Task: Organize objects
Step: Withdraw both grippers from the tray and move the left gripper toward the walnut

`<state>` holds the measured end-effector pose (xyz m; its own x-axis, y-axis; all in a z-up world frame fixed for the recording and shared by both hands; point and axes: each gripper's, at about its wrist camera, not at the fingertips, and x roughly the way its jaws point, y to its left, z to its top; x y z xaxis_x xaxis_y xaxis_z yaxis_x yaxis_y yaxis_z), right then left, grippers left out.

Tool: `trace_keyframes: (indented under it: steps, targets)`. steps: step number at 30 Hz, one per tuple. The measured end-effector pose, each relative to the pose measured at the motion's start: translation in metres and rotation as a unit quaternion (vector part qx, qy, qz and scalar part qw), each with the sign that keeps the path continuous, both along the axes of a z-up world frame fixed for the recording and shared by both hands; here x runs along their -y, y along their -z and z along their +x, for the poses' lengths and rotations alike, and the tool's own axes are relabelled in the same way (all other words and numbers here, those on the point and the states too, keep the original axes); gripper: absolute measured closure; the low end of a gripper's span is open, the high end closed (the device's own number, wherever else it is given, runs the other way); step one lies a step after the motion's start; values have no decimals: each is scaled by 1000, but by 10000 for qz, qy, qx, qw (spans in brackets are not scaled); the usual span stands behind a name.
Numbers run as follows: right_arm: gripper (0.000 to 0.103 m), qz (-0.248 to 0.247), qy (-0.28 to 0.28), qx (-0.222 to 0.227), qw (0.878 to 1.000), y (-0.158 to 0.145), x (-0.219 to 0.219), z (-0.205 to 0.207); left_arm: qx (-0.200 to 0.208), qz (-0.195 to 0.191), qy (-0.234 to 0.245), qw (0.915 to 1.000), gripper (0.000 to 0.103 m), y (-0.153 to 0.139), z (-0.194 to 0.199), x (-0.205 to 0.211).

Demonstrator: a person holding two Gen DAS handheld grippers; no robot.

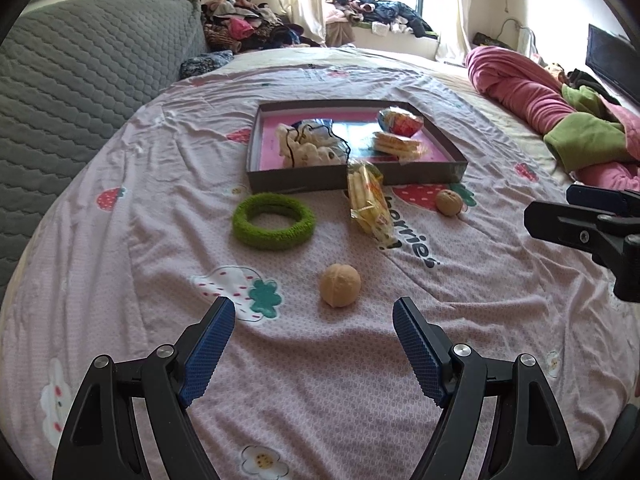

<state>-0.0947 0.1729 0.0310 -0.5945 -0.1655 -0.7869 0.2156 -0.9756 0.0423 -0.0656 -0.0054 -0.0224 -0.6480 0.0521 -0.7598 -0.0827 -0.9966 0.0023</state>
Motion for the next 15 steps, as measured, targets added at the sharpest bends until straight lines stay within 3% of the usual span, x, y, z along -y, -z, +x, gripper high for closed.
trace_keyframes:
  steps: [15]
  targets:
    - [11,-8,111,183,9998,34,-17,-26,108,154,57,9998,21,26,-21,-8]
